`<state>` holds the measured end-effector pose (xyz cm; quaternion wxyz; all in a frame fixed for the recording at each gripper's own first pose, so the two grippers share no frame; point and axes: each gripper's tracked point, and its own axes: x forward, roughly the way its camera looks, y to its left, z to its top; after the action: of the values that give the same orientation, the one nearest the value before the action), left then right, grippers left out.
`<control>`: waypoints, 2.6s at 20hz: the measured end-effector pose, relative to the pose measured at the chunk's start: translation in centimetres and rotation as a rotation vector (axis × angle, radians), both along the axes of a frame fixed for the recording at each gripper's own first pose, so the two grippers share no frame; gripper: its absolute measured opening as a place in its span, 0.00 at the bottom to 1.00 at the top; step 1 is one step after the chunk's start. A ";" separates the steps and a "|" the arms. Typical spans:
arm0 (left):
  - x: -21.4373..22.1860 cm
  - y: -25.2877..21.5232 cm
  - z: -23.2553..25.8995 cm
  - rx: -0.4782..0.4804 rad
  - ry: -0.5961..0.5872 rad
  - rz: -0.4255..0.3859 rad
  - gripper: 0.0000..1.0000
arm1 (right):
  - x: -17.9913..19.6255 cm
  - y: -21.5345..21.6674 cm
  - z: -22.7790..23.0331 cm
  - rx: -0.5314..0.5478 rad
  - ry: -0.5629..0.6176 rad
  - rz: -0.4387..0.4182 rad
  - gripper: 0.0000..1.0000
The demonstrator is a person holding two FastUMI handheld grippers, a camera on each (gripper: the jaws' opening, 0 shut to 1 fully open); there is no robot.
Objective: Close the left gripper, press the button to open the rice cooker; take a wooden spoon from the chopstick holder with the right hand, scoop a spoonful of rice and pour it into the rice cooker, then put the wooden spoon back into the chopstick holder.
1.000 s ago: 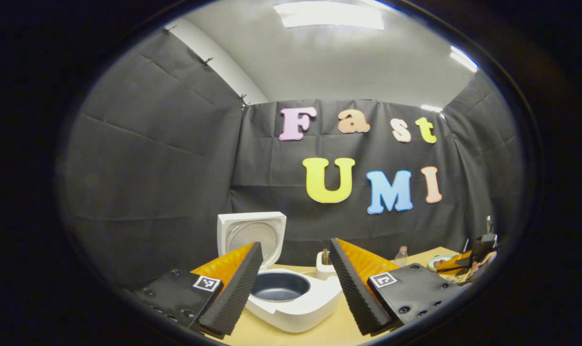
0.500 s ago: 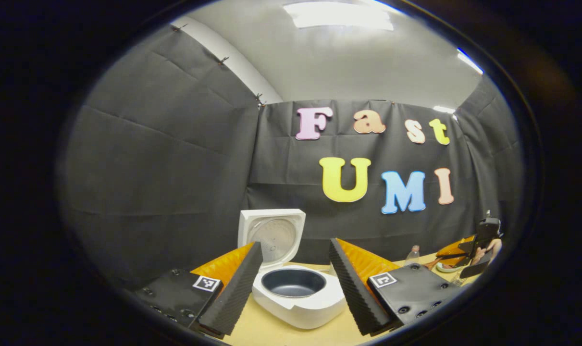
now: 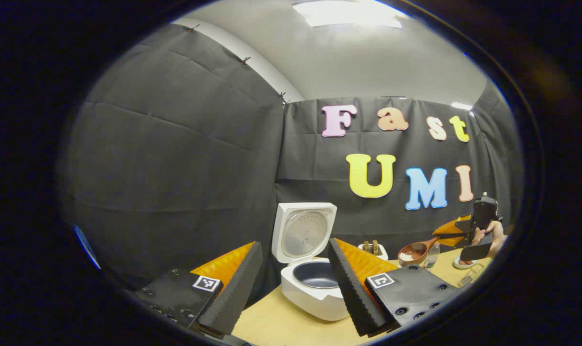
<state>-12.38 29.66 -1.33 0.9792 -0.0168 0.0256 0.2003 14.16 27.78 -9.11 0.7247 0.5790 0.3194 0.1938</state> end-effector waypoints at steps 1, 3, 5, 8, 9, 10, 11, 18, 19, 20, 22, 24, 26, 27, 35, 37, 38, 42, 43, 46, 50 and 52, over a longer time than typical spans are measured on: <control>-0.3 0.5 -0.1 0.001 0.003 0.014 0.95 | 0.4 1.1 0.4 -0.004 -0.012 0.015 0.10; -1.0 1.5 -0.4 0.004 0.012 0.041 0.95 | 0.9 3.4 1.0 -0.011 -0.032 0.041 0.10; -1.9 2.3 -0.6 0.007 0.018 0.063 0.91 | 1.2 5.6 1.7 -0.015 -0.047 0.071 0.10; -3.3 3.4 -0.5 0.006 0.023 0.101 0.92 | 1.5 9.6 1.6 -0.029 -0.074 0.120 0.10; -3.9 3.7 -0.5 0.005 0.022 0.114 0.95 | 1.4 10.8 1.6 -0.037 -0.081 0.136 0.10; -4.5 3.9 -0.4 0.006 0.024 0.125 0.91 | 1.4 12.1 1.4 -0.050 -0.089 0.150 0.10; -5.0 4.2 -0.7 0.008 0.032 0.138 0.91 | 1.4 13.3 1.2 -0.065 -0.099 0.164 0.10; -8.2 5.4 -1.8 0.001 0.072 0.201 0.99 | 1.3 20.6 -0.5 -0.225 -0.213 0.258 0.10; -8.6 5.4 -1.9 0.001 0.078 0.206 0.99 | 1.3 21.5 -0.7 -0.261 -0.239 0.272 0.10; -8.8 5.5 -2.1 0.002 0.083 0.211 0.92 | 1.3 22.4 -1.0 -0.302 -0.268 0.287 0.10; -9.5 5.6 -2.2 0.005 0.089 0.220 0.95 | 1.0 23.5 -1.5 -0.399 -0.340 0.316 0.10; -9.9 5.7 -2.0 0.005 0.088 0.227 0.95 | 0.5 24.4 -1.8 -0.485 -0.407 0.342 0.10; -10.0 5.6 -2.1 0.006 0.086 0.234 0.95 | -0.1 25.4 -1.4 -0.553 -0.496 0.372 0.10; -10.2 5.4 -2.1 0.006 0.087 0.236 0.95 | -0.3 25.8 -1.3 -0.595 -0.544 0.382 0.10; -10.8 4.7 -2.1 0.001 0.087 0.248 0.95 | -2.7 27.7 0.1 -0.958 -0.962 0.441 0.10; -10.8 4.7 -2.3 -0.002 0.086 0.249 0.92 | -3.0 27.8 0.6 -1.020 -1.031 0.433 0.10; -10.7 4.6 -2.3 -0.004 0.086 0.247 0.95 | -3.3 27.9 0.7 -1.042 -1.063 0.427 0.10; -10.4 4.4 -2.3 -0.002 0.086 0.238 0.95 | -3.3 27.3 0.9 -1.124 -1.147 0.403 0.10; -10.2 4.3 -2.3 -0.002 0.085 0.236 0.95 | -3.3 27.2 0.8 -1.119 -1.140 0.408 0.10; -10.0 4.3 -2.1 -0.003 0.085 0.231 0.95 | -3.2 26.8 0.3 -1.028 -1.026 0.430 0.11; -9.5 4.1 -2.0 0.006 0.089 0.217 0.92 | -2.7 25.2 0.5 -0.809 -0.804 0.406 0.10; -9.1 3.8 -2.1 0.000 0.089 0.206 0.95 | -2.3 24.0 0.8 -0.669 -0.657 0.386 0.10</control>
<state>-21.51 33.44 -3.48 0.9514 -0.0105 0.0672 0.3004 11.91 51.76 -8.35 0.8837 0.1539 0.2204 0.3832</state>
